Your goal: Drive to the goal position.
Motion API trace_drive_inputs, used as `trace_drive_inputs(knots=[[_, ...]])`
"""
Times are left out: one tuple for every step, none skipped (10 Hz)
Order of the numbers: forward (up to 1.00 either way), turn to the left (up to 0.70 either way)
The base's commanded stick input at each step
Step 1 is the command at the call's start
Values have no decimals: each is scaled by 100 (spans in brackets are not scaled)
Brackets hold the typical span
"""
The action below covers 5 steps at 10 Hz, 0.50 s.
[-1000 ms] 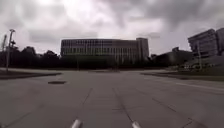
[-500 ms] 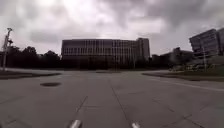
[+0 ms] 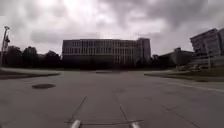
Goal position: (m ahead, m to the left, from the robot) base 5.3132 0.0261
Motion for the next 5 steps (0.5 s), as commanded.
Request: trace_drive_inputs(knots=[[100, 0], [100, 0], [100, 0], [100, 0], [100, 0]])
